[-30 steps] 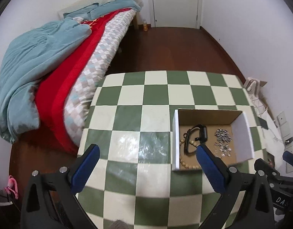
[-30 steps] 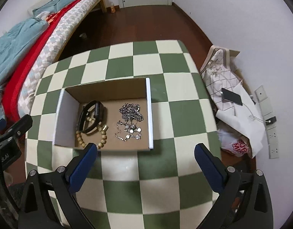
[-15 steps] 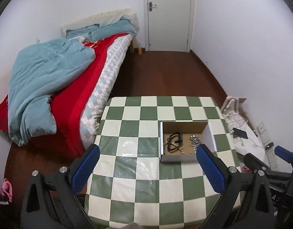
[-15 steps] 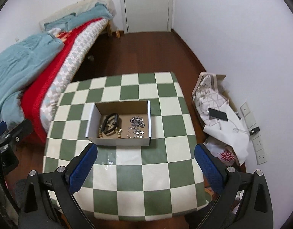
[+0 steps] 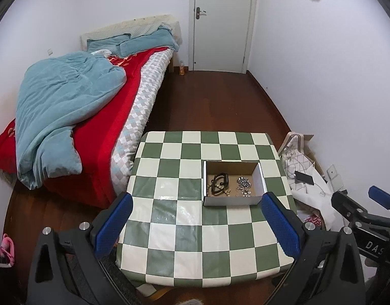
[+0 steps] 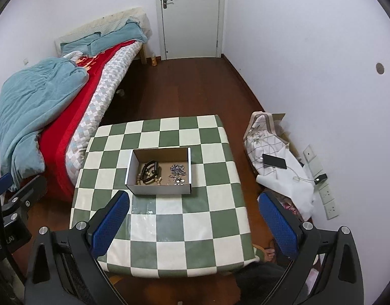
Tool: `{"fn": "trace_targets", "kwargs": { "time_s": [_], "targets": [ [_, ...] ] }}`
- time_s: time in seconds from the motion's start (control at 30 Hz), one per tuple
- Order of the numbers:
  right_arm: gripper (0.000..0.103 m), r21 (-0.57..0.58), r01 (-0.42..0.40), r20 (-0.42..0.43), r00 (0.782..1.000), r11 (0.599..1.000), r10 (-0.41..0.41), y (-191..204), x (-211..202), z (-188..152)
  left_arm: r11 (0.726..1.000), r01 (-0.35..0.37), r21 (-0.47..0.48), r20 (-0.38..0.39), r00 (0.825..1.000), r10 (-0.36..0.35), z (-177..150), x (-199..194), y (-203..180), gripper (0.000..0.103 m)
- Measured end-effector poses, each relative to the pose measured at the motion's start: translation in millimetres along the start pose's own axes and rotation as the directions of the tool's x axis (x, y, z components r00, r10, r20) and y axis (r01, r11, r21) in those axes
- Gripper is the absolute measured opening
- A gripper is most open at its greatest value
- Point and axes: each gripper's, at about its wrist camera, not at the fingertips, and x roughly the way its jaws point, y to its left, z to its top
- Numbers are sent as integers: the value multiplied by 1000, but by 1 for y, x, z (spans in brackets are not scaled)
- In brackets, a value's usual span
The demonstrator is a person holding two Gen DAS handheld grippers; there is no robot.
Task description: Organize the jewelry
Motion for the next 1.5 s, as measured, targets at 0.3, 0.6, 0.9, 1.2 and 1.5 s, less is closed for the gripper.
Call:
{"fn": "trace_targets", "kwargs": {
  "time_s": [0.3,0.6,0.9,1.2,1.5],
  "targets": [
    [103,-35,11,20,1000,999,-10,7,-19,17,1000,-21,-18,4,1000,21,8,-9,2,103],
    [103,-40,-2,8,1000,999,3,11,-17,20,998,-59,-7,-28,998,58,7,-5,1,103],
    [103,-37,-3,-7,1000,999,3,8,-10,19,998,-55,3,-39,998,55,5,-4,-3,103],
    [103,-49,-10,-15,1000,999,9,12,-4,18,998,-70,-5,-41,997,70,2,1,-1,103],
    [103,-48,-9,-14,1000,999,8,13,-4,17,998,-66,-2,-37,997,66,3,0,0,103]
  ]
}}
